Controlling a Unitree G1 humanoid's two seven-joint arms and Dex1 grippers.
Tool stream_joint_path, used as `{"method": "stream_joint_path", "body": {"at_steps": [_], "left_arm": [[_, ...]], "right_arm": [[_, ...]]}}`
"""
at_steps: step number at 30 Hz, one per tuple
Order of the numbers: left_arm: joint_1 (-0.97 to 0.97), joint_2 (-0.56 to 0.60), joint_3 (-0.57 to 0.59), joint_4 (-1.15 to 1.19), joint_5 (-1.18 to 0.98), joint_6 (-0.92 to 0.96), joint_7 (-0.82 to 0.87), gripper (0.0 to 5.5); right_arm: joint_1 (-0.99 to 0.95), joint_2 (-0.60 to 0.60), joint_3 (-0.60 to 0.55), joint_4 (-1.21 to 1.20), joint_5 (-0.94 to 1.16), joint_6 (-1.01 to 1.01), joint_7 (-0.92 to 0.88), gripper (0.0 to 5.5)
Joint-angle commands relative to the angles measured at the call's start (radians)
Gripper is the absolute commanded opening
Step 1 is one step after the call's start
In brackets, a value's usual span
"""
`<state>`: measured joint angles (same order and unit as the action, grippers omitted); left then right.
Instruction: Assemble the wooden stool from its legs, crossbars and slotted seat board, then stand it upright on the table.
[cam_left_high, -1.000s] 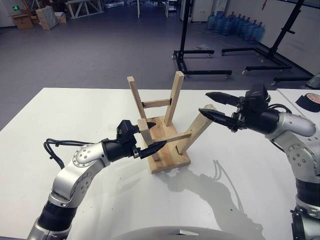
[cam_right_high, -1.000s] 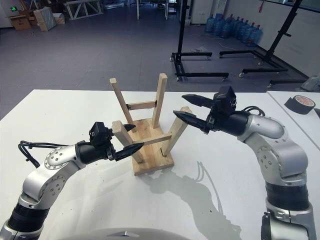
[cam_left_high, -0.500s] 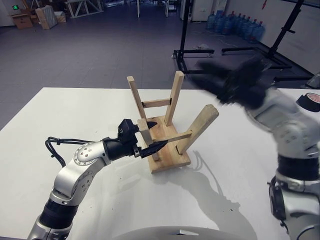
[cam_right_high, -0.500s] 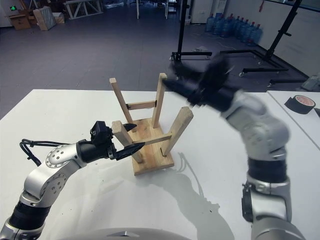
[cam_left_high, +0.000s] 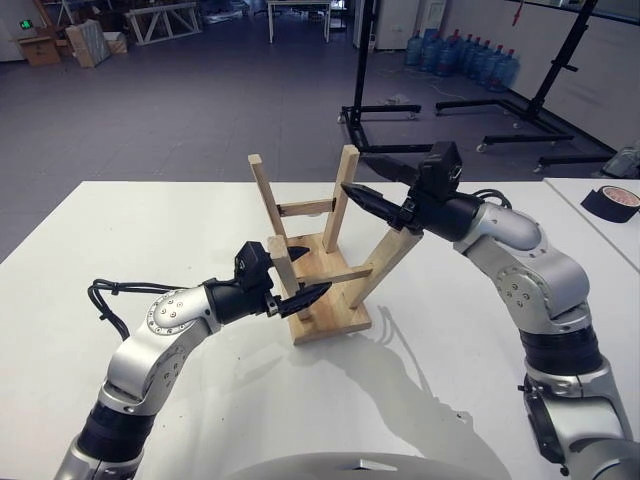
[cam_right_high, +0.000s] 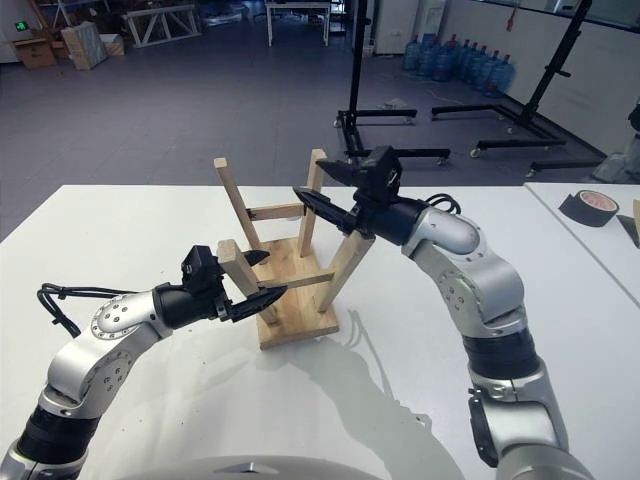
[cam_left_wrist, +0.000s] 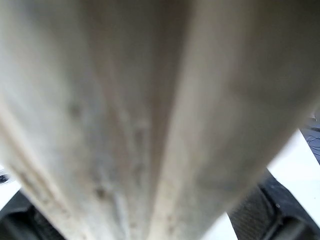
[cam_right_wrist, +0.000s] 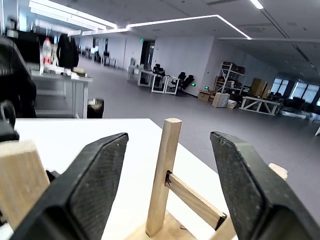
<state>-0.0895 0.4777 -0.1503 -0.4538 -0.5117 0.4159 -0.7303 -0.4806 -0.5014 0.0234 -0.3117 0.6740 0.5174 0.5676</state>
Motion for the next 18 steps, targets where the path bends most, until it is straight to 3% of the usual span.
{"method": "stream_joint_path", "body": {"at_steps": [1, 11, 15, 18], "left_arm": [[-0.015, 0.003, 0.003, -0.028, -0.002, 0.011, -0.003, 3.77], [-0.014, 0.024, 0.117, -0.106, -0.076, 0.014, -0.001, 3.77], [-0.043, 0.017, 0.092, -0.144, -0.094, 0.024, -0.008, 3.77], [-0.074, -0.018, 0.039, -0.074, -0.094, 0.030, -0.025, 3.77]], "right_arm": [[-0.020, 0.052, -0.088, 0.014, 0.063, 0.056, -0.080, 3.01], [0.000, 0.033, -0.291, 0.005, 0.237, 0.129, -0.100, 3.01], [0.122, 0.048, -0.255, -0.054, 0.296, 0.192, -0.066, 3.01], [0.186, 0.101, -0.158, -0.057, 0.262, 0.195, -0.069, 3.01]]}}
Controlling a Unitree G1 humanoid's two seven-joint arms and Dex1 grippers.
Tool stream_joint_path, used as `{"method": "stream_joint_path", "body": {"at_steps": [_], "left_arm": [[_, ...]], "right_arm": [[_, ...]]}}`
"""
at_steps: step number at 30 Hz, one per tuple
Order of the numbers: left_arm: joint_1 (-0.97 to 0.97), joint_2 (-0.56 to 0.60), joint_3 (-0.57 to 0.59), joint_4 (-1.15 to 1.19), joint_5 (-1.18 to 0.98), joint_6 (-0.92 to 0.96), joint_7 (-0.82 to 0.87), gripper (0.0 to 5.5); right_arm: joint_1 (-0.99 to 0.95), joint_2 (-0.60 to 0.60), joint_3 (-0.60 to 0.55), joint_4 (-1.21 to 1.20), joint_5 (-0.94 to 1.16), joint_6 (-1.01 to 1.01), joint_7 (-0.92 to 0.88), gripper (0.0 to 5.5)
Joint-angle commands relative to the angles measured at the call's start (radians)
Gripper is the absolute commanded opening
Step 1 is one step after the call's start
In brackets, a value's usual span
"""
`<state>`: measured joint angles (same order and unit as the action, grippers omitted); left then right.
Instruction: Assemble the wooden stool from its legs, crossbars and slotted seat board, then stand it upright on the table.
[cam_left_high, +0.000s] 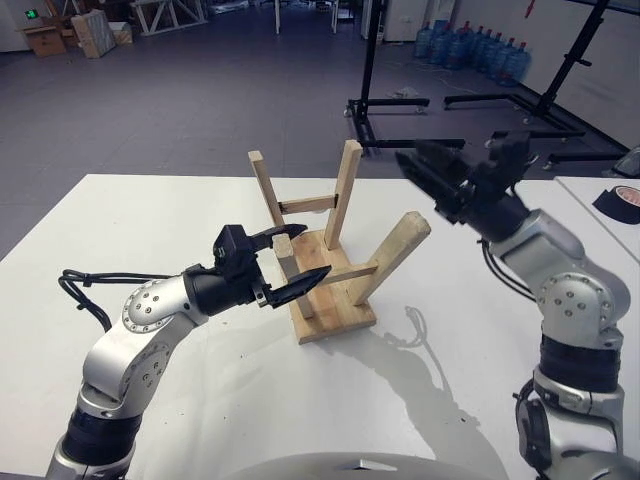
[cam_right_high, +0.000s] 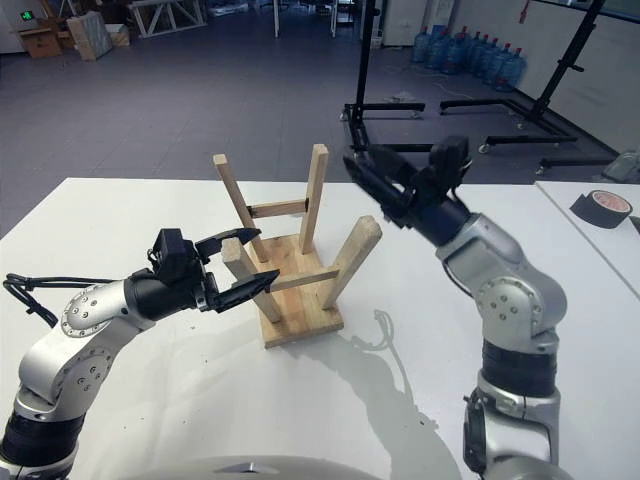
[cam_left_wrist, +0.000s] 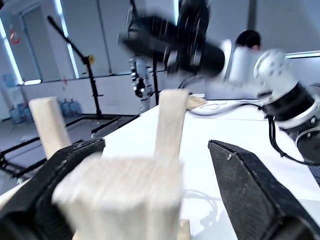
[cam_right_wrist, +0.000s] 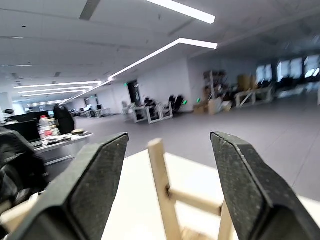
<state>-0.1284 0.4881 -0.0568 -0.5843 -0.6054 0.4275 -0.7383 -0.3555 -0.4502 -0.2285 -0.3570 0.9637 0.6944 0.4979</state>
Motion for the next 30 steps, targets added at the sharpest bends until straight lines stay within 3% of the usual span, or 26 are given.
{"method": "stream_joint_path", "body": {"at_steps": [1, 5, 12, 23, 30], "left_arm": [[-0.047, -0.036, -0.085, 0.111, 0.036, 0.008, -0.019, 3.77], [-0.059, -0.067, -0.128, 0.197, 0.066, -0.009, -0.022, 3.77], [-0.053, -0.079, -0.171, 0.243, 0.109, -0.044, -0.011, 3.77], [-0.046, -0.016, -0.022, 0.155, 0.017, -0.029, -0.003, 3.77], [-0.054, -0.018, 0.165, 0.109, -0.210, -0.004, -0.021, 3.77]], "right_arm": [[0.068, 0.059, 0.139, -0.027, -0.057, 0.014, -0.005, 3.01], [0.043, 0.085, 0.199, -0.069, -0.060, 0.019, -0.027, 3.01], [0.028, 0.086, 0.205, -0.041, -0.076, 0.037, -0.028, 3.01], [0.014, -0.027, 0.179, 0.050, -0.266, -0.098, 0.038, 3.01], [-0.073, -0.020, 0.055, 0.101, -0.233, -0.151, 0.011, 3.01]]}}
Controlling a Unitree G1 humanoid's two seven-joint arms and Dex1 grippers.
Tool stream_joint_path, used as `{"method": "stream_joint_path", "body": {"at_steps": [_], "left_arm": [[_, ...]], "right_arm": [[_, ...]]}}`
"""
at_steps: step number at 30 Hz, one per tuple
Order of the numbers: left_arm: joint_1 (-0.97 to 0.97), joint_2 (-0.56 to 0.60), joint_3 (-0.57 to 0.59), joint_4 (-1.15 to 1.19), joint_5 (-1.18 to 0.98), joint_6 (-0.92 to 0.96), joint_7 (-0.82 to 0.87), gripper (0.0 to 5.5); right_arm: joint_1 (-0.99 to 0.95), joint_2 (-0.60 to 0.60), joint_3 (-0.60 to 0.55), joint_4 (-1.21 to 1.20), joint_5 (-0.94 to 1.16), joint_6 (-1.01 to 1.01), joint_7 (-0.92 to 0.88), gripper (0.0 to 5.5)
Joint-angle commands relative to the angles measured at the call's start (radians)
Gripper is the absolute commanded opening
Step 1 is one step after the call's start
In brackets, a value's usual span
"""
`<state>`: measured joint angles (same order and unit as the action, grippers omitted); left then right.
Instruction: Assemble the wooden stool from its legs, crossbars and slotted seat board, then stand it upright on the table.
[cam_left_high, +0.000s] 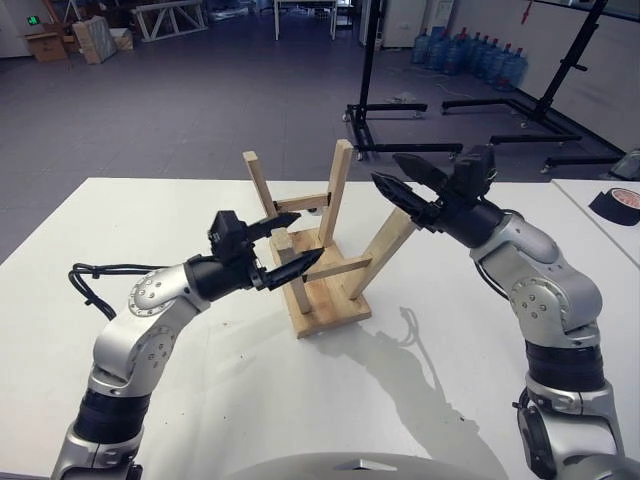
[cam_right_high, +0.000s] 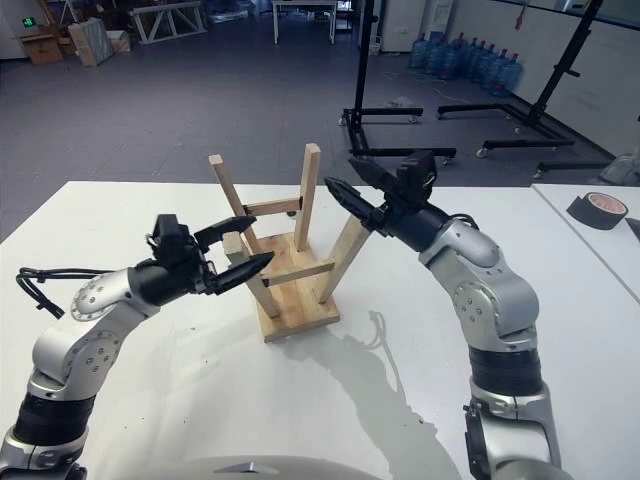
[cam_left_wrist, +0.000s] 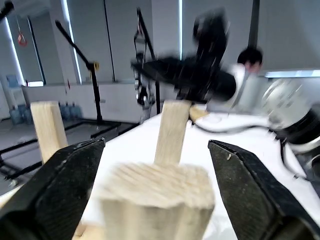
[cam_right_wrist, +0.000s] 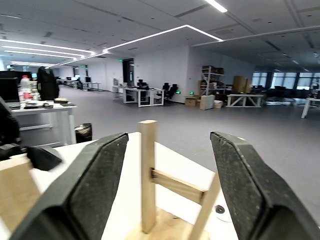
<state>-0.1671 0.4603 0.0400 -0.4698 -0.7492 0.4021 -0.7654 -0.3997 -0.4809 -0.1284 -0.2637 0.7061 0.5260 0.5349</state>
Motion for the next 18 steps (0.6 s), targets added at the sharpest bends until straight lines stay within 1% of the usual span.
{"method": "stream_joint_path", "body": {"at_steps": [1, 6, 9, 12, 15, 17, 18], "left_arm": [[-0.016, 0.015, 0.083, -0.003, -0.080, 0.025, 0.009, 3.77], [-0.015, 0.012, 0.164, -0.023, -0.185, 0.041, 0.034, 3.77], [-0.005, 0.013, 0.206, -0.034, -0.241, 0.043, 0.045, 3.77], [0.030, 0.012, 0.221, -0.053, -0.241, 0.032, 0.059, 3.77], [0.059, 0.005, 0.209, -0.065, -0.204, 0.022, 0.086, 3.77], [0.066, 0.003, 0.191, -0.052, -0.171, 0.020, 0.098, 3.77], [0.065, 0.008, 0.174, -0.040, -0.149, 0.027, 0.101, 3.77]], "right_arm": [[-0.046, 0.013, -0.058, -0.003, 0.036, 0.023, -0.038, 3.01], [-0.115, -0.006, -0.061, -0.041, 0.024, 0.044, -0.058, 3.01], [-0.114, -0.005, -0.135, -0.093, 0.167, 0.108, -0.071, 3.01], [-0.049, -0.033, -0.136, -0.197, 0.203, 0.158, -0.092, 3.01], [0.045, 0.025, -0.101, -0.311, 0.315, 0.233, -0.192, 3.01], [0.111, 0.073, -0.042, -0.369, 0.369, 0.253, -0.226, 3.01], [0.134, 0.101, 0.002, -0.381, 0.364, 0.254, -0.244, 3.01]]}}
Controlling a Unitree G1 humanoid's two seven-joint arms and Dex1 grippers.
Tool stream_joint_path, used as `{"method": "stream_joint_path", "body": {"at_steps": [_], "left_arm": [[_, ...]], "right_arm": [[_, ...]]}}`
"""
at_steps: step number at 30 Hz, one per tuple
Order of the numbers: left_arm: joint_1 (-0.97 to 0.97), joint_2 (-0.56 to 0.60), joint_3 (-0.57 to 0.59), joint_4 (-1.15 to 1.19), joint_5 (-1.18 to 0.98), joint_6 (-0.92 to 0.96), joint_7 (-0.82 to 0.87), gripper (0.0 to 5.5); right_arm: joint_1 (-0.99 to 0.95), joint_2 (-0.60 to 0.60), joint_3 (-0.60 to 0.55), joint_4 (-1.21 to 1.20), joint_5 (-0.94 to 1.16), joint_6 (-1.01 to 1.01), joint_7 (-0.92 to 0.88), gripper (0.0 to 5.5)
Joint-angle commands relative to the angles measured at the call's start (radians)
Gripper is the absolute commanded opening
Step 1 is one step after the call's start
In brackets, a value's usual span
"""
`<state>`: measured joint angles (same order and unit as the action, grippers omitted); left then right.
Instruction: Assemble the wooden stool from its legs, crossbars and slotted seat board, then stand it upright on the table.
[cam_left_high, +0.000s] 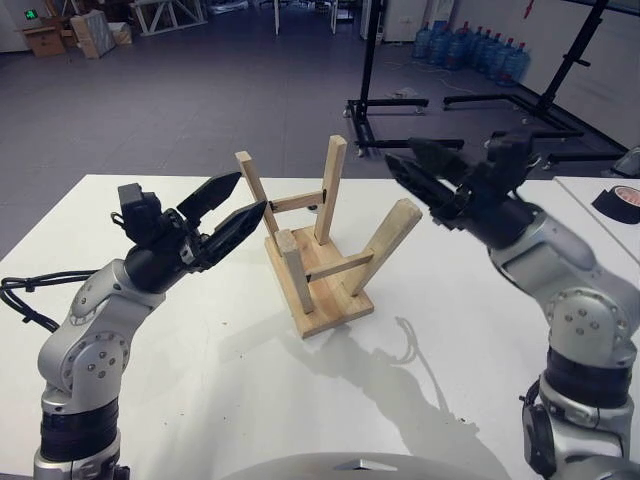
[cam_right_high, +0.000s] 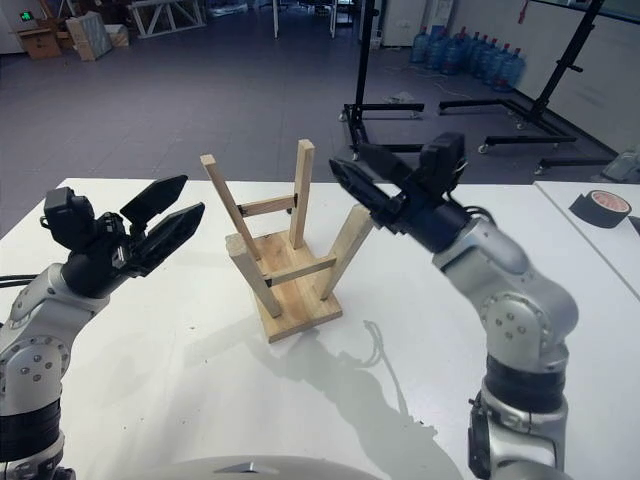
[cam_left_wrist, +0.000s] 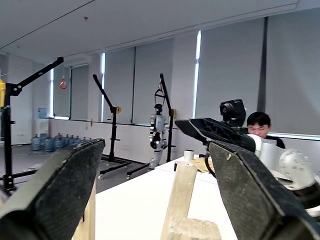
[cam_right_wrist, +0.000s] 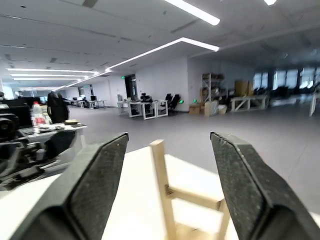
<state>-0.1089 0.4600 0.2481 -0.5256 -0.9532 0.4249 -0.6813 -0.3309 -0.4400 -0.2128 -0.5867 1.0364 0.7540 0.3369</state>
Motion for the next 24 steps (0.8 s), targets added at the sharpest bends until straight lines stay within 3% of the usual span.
{"method": "stream_joint_path", "body": {"at_steps": [1, 4, 12, 19, 24], "left_arm": [[0.002, 0.013, -0.052, 0.032, 0.082, 0.009, 0.021, 3.77], [-0.032, 0.023, -0.114, 0.113, 0.209, 0.008, 0.056, 3.77], [-0.028, -0.031, -0.221, 0.190, 0.407, -0.050, 0.099, 3.77], [0.031, -0.008, -0.312, 0.076, 0.285, 0.052, -0.045, 3.77], [-0.061, -0.067, -0.394, 0.085, 0.268, 0.106, -0.047, 3.77]], "right_arm": [[0.084, 0.080, 0.123, -0.063, 0.019, 0.024, -0.060, 3.01], [0.137, 0.086, 0.200, -0.066, -0.061, 0.010, -0.071, 3.01], [0.198, 0.095, 0.221, -0.018, -0.177, -0.044, -0.073, 3.01], [0.182, 0.083, 0.222, 0.099, -0.340, -0.089, -0.090, 3.01], [0.079, 0.062, 0.275, 0.289, -0.513, -0.210, 0.002, 3.01]]}}
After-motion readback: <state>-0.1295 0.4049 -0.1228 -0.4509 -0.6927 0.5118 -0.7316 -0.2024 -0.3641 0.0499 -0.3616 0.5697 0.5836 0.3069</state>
